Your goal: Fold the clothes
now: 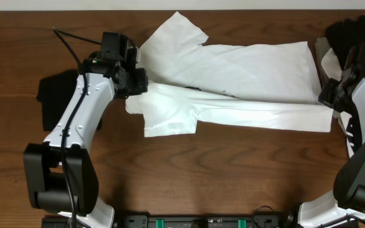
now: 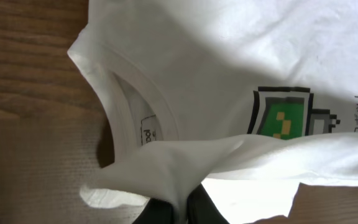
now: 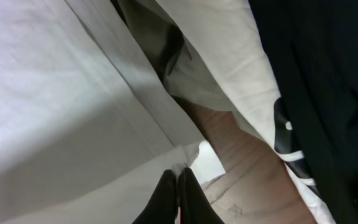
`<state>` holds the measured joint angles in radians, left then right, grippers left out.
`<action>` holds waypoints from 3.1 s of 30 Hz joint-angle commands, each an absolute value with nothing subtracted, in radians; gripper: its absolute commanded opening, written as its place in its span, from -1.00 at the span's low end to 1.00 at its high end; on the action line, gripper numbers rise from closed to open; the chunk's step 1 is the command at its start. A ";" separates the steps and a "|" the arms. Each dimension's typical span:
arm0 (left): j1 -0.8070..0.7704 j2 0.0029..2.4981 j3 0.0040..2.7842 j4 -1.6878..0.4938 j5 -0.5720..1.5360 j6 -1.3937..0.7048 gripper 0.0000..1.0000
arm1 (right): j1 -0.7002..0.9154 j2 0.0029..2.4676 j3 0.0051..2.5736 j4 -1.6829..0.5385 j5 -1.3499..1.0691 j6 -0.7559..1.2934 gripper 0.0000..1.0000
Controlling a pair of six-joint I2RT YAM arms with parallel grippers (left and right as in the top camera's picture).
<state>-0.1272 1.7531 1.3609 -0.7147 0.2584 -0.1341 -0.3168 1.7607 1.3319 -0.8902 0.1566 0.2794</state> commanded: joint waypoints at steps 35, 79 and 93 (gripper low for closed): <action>-0.124 1.793 1.306 -0.900 0.242 -0.140 0.10 | -0.310 1.769 1.214 -0.859 0.093 0.274 0.20; -0.206 1.585 1.114 -0.418 0.374 -0.130 -0.88 | -0.307 1.769 1.057 -0.709 0.075 0.272 0.18; -0.206 1.664 1.114 -0.262 0.218 -0.144 -0.88 | -0.307 1.769 1.057 -0.710 0.075 0.272 0.18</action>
<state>-0.2050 1.6367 1.1076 -0.2749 0.2745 -0.1379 -0.3149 1.7607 1.0607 -0.7124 0.0776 0.2802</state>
